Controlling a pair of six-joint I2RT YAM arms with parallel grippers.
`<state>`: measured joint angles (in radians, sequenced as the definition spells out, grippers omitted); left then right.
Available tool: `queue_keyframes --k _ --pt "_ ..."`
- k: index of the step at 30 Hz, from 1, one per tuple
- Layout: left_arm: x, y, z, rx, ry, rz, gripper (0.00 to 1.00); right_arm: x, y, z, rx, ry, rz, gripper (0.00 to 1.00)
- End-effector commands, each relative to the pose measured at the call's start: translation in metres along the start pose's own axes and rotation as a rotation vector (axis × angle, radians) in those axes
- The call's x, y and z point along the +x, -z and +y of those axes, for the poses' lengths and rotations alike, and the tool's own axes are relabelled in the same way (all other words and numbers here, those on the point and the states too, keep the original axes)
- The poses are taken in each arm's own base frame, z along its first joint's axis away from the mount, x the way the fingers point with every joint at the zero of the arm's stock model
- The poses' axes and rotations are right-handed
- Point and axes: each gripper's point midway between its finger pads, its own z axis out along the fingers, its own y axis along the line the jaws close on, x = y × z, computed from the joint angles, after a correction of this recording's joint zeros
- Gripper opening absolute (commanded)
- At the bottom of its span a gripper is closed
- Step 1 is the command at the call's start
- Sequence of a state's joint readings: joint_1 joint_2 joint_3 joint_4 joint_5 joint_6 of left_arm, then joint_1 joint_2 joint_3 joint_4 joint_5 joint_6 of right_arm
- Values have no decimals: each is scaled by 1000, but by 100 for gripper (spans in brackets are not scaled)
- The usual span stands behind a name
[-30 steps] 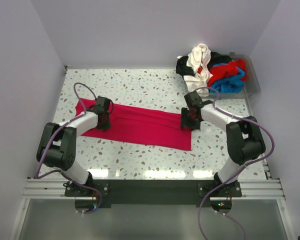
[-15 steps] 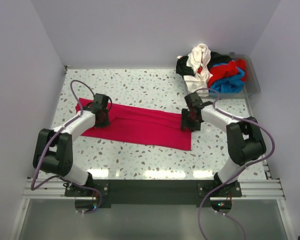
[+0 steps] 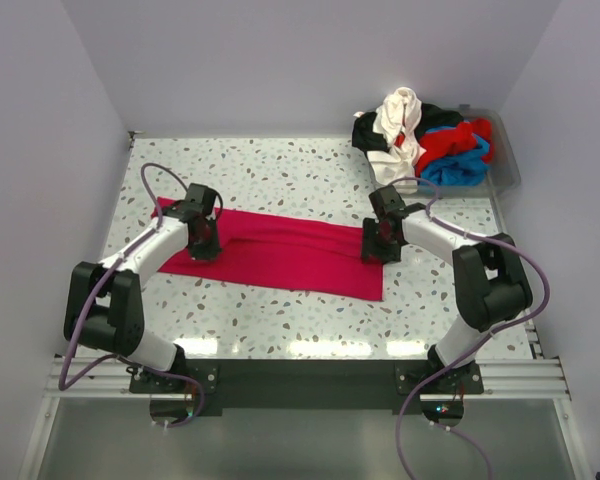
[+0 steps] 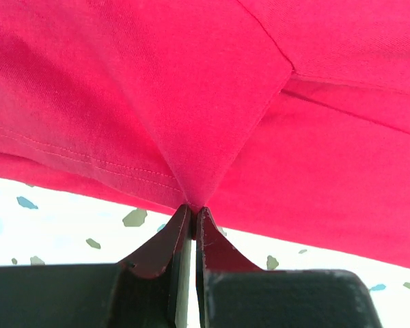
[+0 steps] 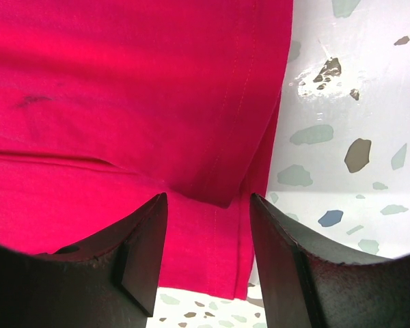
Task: Fold and stack the t-shirts
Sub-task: Fold the tshirt
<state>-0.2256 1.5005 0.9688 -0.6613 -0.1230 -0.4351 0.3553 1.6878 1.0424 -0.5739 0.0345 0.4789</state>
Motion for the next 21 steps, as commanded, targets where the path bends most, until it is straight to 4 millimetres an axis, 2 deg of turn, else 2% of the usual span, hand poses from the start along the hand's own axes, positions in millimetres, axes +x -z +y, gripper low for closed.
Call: queue_keyframes --k 1,3,4,5,7,8,9,11,12,13,14,16,17,21 --pt "1 16 -6 29 -9 36 0 -4 3 6 -22 -7 -23 55" --pt "3 14 -6 28 -13 46 9 -4 3 6 -23 -6 -22 55" --pt "3 13 -6 29 -14 45 16 -4 2 5 -21 -9 -20 55" --pt "0 14 -5 21 -14 35 32 -4 3 6 -22 -4 -22 55" --pt "-9 19 -5 15 -10 3 51 -7 6 8 -25 11 -34 55" --pt "-15 22 -1 -4 -7 -23 67 -9 7 9 -23 20 -40 55" --pt "-26 30 0 -6 -6 -59 73 -14 11 10 -16 28 -58 55" --pt "-41 35 11 -7 32 -100 79 -18 14 11 -12 44 -69 55" --pt "-50 39 16 6 44 -124 80 -23 16 12 -12 44 -81 55" --pt "-64 39 31 11 101 -158 80 -25 18 13 -14 48 -90 55" --pt "-70 39 33 49 122 -167 80 -28 19 14 -16 48 -99 55" --pt "-85 34 49 48 165 -197 82 -37 22 17 -20 51 -121 56" --pt "-93 33 49 56 168 -203 82 -39 20 19 -21 52 -121 56" --pt "-91 -6 49 72 189 -127 83 -58 17 27 -25 61 -151 56"
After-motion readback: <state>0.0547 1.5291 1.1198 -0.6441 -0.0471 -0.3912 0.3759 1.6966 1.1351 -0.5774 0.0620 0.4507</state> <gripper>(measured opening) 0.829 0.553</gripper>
